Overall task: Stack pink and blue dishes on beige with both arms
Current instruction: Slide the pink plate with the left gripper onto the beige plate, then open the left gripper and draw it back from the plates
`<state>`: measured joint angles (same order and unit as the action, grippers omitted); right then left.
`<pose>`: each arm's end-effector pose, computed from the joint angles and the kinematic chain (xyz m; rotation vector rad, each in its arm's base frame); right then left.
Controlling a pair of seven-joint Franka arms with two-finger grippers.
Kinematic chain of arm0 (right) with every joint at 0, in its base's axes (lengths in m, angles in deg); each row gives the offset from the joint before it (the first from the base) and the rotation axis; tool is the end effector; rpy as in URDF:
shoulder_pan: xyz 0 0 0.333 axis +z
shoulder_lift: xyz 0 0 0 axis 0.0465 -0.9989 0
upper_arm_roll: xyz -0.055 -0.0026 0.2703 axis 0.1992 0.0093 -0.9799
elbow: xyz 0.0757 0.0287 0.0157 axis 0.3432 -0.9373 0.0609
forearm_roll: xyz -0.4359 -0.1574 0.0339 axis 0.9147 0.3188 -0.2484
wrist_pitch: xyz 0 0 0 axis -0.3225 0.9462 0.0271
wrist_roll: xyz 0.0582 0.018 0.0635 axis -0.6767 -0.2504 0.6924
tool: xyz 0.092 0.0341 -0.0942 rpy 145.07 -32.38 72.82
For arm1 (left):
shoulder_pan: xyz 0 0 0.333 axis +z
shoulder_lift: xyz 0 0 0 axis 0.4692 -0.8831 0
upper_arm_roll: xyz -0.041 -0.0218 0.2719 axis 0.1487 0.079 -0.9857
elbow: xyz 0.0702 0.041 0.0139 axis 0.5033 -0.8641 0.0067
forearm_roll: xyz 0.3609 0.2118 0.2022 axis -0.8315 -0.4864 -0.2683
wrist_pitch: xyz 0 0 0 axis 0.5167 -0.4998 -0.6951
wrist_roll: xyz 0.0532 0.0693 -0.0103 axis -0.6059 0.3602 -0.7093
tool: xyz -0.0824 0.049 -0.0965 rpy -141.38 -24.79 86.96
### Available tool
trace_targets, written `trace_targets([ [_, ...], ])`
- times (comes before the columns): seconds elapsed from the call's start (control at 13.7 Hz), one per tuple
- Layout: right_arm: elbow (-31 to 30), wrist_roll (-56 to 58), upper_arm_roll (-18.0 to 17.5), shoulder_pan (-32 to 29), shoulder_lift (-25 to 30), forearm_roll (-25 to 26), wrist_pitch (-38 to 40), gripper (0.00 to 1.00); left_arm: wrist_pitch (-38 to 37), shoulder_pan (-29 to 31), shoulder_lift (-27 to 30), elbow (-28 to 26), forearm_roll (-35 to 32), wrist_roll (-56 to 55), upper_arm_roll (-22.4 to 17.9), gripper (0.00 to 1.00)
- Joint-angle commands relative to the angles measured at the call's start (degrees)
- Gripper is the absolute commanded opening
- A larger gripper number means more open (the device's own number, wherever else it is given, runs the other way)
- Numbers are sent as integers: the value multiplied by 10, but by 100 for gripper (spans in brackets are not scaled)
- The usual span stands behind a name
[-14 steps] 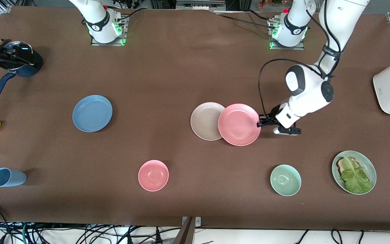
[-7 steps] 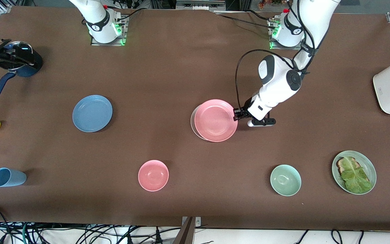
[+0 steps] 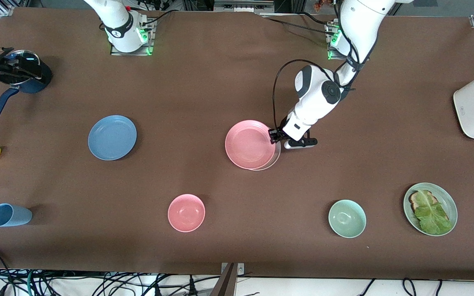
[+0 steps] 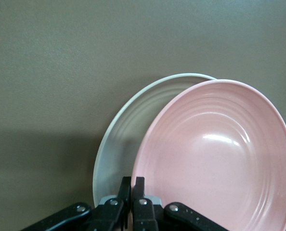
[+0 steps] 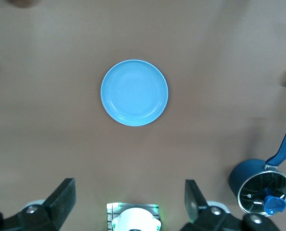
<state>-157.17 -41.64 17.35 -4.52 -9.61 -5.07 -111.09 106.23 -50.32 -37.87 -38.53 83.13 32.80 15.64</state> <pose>0.5969 -0.0152 0.5406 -3.1290 -0.0313 0.2468 0.5059 -0.3426 0.0681 2.7183 0.3397 0.0798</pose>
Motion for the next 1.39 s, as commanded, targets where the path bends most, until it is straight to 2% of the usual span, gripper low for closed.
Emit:
trace_targets([
  [0.0, -2, 4, 1, -3, 4, -9, 3, 100, 8, -10, 1, -2, 20, 7, -9, 0],
  [0.22, -2, 5, 2, -3, 4, -9, 3, 100, 8, -5, 15, -24, 19, 19, -10, 0],
  [0.66, -2, 4, 2, -3, 4, -9, 3, 100, 0, 5, 30, -28, 19, 44, -12, 0],
  [0.73, -2, 4, 2, -3, 4, -9, 3, 100, -2, 11, 30, -27, 19, 44, -13, 6],
  [0.88, -2, 5, 2, -3, 4, -9, 3, 100, -8, 14, 30, -24, 19, 44, -13, 26],
  [1.09, -2, 5, 2, -3, 4, -9, 3, 100, -9, 15, 30, -21, 19, 43, -13, 69],
  [1.31, -2, 5, 2, -3, 4, -9, 4, 100, -38, 17, 51, -17, 19, 40, -18, 75],
])
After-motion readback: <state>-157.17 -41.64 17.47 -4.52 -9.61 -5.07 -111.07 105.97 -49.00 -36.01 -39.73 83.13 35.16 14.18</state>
